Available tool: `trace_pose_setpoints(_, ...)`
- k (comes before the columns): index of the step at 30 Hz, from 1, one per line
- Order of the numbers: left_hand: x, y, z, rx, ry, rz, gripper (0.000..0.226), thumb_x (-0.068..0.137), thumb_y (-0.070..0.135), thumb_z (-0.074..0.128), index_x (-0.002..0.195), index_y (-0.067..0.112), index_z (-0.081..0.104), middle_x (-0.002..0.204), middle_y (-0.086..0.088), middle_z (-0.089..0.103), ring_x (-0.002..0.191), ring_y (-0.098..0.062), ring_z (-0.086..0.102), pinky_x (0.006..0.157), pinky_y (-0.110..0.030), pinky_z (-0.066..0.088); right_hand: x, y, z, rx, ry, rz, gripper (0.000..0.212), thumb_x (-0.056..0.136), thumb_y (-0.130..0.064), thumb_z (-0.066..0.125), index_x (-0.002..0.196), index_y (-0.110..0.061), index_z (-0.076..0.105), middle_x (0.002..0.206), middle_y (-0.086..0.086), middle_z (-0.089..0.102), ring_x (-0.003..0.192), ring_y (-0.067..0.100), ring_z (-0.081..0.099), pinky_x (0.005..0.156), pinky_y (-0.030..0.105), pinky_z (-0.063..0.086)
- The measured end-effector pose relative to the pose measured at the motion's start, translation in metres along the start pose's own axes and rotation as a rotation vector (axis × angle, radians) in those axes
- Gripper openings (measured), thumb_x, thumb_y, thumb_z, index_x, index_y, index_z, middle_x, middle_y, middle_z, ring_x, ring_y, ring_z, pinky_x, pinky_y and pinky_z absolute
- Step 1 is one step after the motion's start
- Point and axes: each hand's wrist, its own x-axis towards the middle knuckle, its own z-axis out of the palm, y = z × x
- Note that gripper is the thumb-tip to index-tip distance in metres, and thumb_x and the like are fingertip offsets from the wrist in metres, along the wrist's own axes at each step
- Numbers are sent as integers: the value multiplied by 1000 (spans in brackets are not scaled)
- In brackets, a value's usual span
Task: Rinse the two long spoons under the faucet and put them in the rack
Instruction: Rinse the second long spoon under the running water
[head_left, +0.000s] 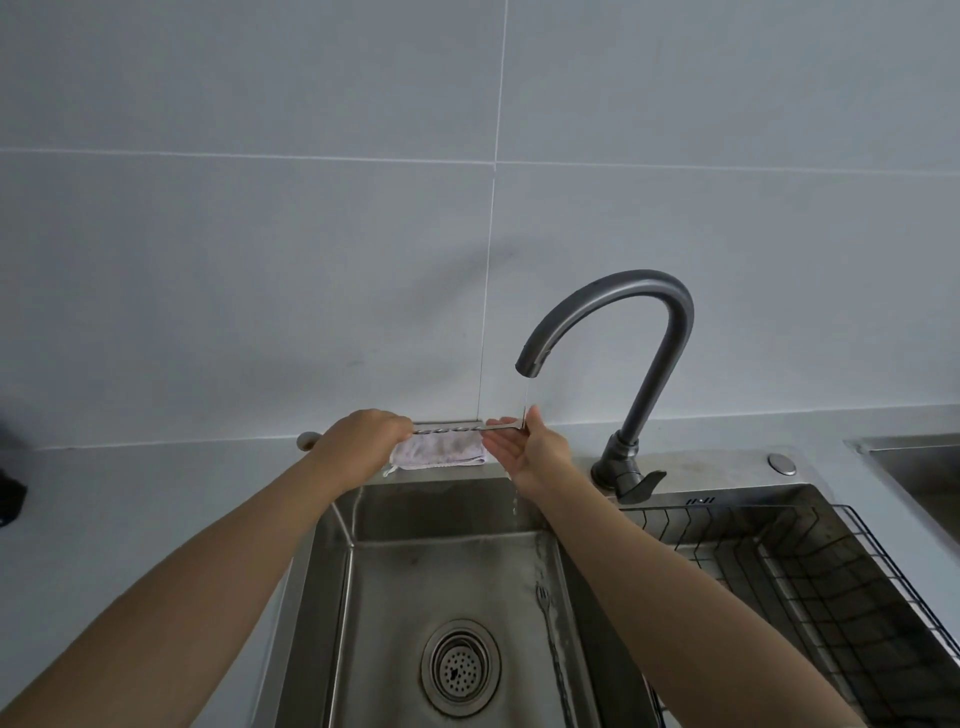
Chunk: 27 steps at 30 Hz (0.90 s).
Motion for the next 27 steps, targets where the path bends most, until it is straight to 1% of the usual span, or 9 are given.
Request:
trace_pose_setpoints(3, 4, -5, 6, -32, 11, 19, 46, 88, 1, 45, 55, 21, 20, 63, 2, 31, 70, -18, 36, 47, -20, 14, -1, -2, -1, 52, -28, -48, 24, 95, -18, 49, 79, -2, 56, 78, 12, 63, 64, 19, 66, 59, 26, 58)
trace_pose_setpoints(6, 8, -9, 12, -33, 34, 53, 32, 88, 0, 47, 63, 16, 34, 69, -1, 38, 70, -19, 36, 48, -20, 15, -2, 0, -4, 117, -2, -66, 13, 90, -3, 56, 77, -1, 58, 76, 10, 62, 63, 15, 65, 49, 19, 57)
trace_pose_setpoints(12, 7, -12, 12, 42, 13, 73, 40, 89, 9, 50, 57, 18, 28, 56, 4, 23, 63, -16, 33, 48, -21, 15, -9, 4, 1, 11, 89, -95, 16, 90, -8, 57, 75, -3, 58, 73, 9, 63, 64, 17, 63, 64, 26, 55)
trace_pose_setpoints(14, 4, -12, 8, 45, 9, 39, 31, 91, 10, 48, 62, 16, 39, 61, 1, 34, 61, -14, 35, 46, -18, 14, -10, 5, 5, -10, 84, -80, 22, 94, -14, 51, 75, -3, 55, 74, 11, 63, 66, 20, 63, 72, 29, 53)
trace_pose_setpoints(16, 4, -15, 7, 57, 7, 50, 18, 92, 5, 47, 81, 12, 59, 74, -6, 55, 68, -16, 45, 45, -16, 18, -10, 6, 8, 5, 73, -52, 27, 97, -17, 44, 76, -4, 52, 82, 16, 63, 74, 25, 64, 77, 31, 53)
trace_pose_setpoints(18, 5, -20, 8, 21, 21, 70, 19, 91, 3, 48, 95, 6, 67, 87, -14, 67, 71, -20, 51, 49, -20, 25, -11, 7, 10, 26, 36, -34, 25, 100, -17, 37, 86, -1, 52, 95, 20, 62, 87, 29, 63, 82, 34, 52)
trace_pose_setpoints(20, 5, -25, 11, 2, 17, 63, 18, 92, 6, 49, 94, 4, 68, 85, -14, 67, 69, -18, 49, 53, -21, 29, -10, 6, 10, 19, -3, -39, 25, 101, -16, 33, 98, 1, 51, 99, 20, 61, 89, 30, 63, 82, 35, 51)
trace_pose_setpoints(23, 6, -24, 14, -23, 38, 82, 18, 91, 7, 52, 95, 2, 69, 88, -15, 70, 71, -21, 55, 62, -25, 40, -8, 4, 10, 8, -4, -69, 32, 101, -20, 33, 85, -2, 54, 89, 16, 64, 76, 26, 65, 78, 34, 53)
trace_pose_setpoints(27, 8, -20, 16, -75, 87, 98, 17, 90, 7, 54, 93, 1, 69, 90, -17, 72, 81, -28, 65, 64, -23, 37, -5, 3, 7, -42, 5, -131, 13, 91, -4, 54, 78, -3, 56, 81, 13, 63, 70, 21, 64, 76, 30, 54)
